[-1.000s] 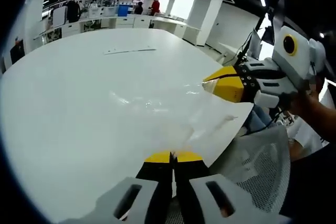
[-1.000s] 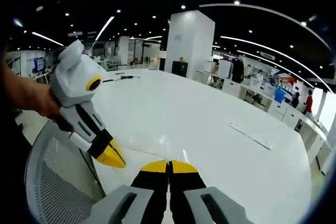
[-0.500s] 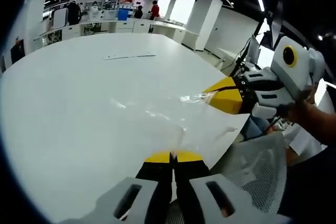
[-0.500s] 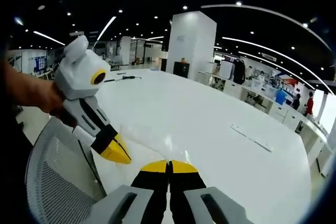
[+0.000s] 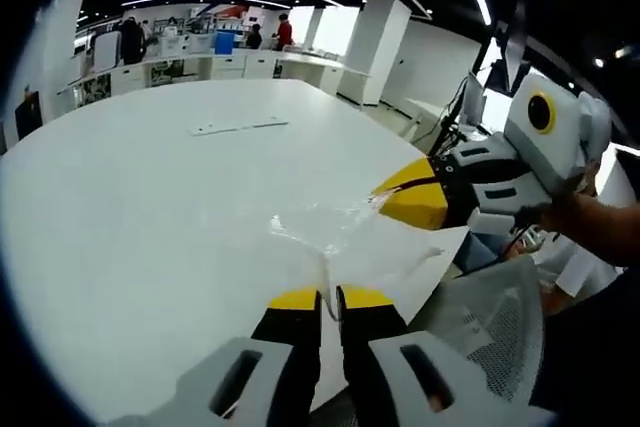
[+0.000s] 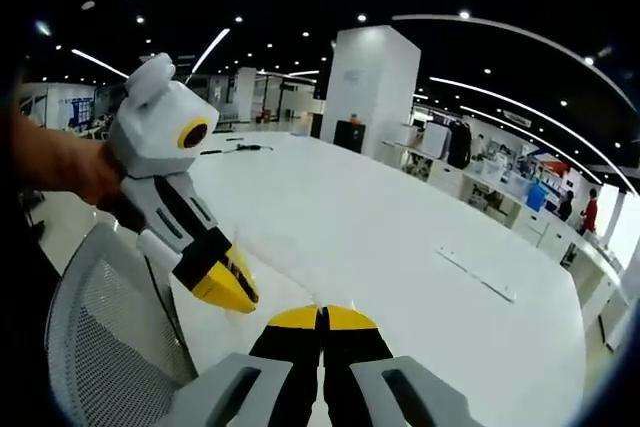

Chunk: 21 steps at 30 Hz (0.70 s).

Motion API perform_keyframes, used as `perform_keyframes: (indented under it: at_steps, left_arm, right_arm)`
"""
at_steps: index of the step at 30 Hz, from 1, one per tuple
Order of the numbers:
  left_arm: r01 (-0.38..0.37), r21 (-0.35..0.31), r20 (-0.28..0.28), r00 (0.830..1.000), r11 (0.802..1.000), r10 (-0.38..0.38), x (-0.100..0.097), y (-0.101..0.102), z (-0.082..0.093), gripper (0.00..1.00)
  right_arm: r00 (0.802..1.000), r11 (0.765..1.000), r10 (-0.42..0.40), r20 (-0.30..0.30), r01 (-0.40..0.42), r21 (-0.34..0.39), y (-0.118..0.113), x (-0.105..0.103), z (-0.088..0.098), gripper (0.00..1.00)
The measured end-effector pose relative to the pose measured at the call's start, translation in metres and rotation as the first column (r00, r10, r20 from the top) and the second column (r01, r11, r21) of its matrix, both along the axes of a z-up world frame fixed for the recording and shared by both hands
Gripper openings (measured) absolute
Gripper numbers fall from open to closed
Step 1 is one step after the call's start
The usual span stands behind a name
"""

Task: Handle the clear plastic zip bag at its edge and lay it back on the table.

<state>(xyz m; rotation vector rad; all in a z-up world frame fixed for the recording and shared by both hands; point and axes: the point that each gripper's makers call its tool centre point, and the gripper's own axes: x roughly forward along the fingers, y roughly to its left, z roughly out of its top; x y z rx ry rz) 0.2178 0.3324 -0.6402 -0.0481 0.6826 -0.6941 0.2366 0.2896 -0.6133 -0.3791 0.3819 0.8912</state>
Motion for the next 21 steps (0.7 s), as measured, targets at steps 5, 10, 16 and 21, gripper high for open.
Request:
perform_keyframes:
  at_steps: [5, 10, 16, 21]
  left_arm:
    - [0.015, 0.006, 0.01, 1.0, 1.0, -0.015, -0.002, -0.001, 0.005, 0.14]
    - [0.049, 0.008, 0.048, 0.998, 0.999, -0.049, -0.003, -0.003, 0.013, 0.22]
    - [0.078, 0.015, 0.069, 0.995, 0.997, -0.078, -0.007, 0.0, 0.019, 0.29]
    - [0.072, 0.016, 0.096, 0.993, 0.997, -0.073, -0.011, 0.006, 0.028, 0.32]
  right_arm:
    - [1.0, 1.0, 0.005, 0.01, -0.004, -0.014, 0.0, 0.004, 0.002, 0.0]
    - [1.0, 0.999, 0.014, 0.022, -0.013, -0.032, -0.001, 0.009, 0.003, 0.0]
    - [0.999, 0.998, 0.023, 0.037, -0.021, -0.056, -0.002, 0.017, 0.003, 0.0]
    - [0.999, 0.997, 0.032, 0.041, -0.029, -0.073, -0.002, 0.023, 0.002, 0.0]
